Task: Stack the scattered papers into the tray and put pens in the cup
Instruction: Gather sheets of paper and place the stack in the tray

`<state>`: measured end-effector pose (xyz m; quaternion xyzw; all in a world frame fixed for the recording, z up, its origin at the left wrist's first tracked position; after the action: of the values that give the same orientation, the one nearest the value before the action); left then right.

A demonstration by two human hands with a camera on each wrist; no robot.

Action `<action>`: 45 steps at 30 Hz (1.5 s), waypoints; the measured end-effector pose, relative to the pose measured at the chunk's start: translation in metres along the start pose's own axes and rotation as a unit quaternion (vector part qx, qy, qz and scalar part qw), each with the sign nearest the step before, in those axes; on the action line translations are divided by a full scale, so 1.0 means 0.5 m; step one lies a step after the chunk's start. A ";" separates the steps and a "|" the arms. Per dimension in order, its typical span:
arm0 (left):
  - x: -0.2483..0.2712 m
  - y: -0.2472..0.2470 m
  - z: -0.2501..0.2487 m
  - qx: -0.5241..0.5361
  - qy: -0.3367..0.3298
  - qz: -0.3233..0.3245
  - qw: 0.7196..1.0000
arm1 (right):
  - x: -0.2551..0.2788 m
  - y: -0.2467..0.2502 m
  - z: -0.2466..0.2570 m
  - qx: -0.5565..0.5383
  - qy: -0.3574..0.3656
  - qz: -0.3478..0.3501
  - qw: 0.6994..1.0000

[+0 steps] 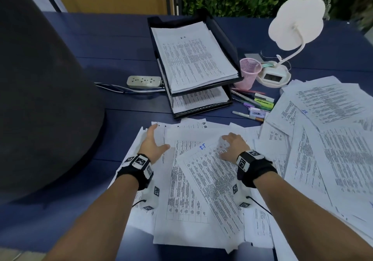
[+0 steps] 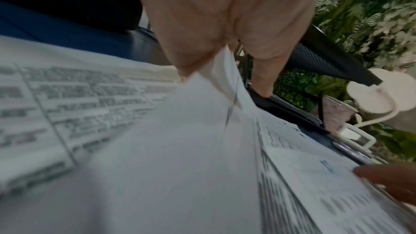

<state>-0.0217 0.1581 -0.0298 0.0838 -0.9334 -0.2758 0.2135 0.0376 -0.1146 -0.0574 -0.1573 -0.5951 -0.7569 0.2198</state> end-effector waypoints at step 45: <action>0.009 0.110 -0.296 0.374 -0.221 -0.104 0.895 | 0.116 0.310 0.120 -0.619 0.199 -0.303 0.697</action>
<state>0.0379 0.1319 0.1142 0.1909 -0.9768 0.0614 -0.0748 0.0673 -0.0949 0.1151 0.0853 0.0500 -0.9936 -0.0555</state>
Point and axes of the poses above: each hand's wrist, its own x-axis away from the middle knuckle, its own y-axis out of the back of the hand, z = x × y, the point moved 2 cm from there along -x, towards the middle knuckle, and after that the axes turned 1 degree about x, right-handed, at the moved point
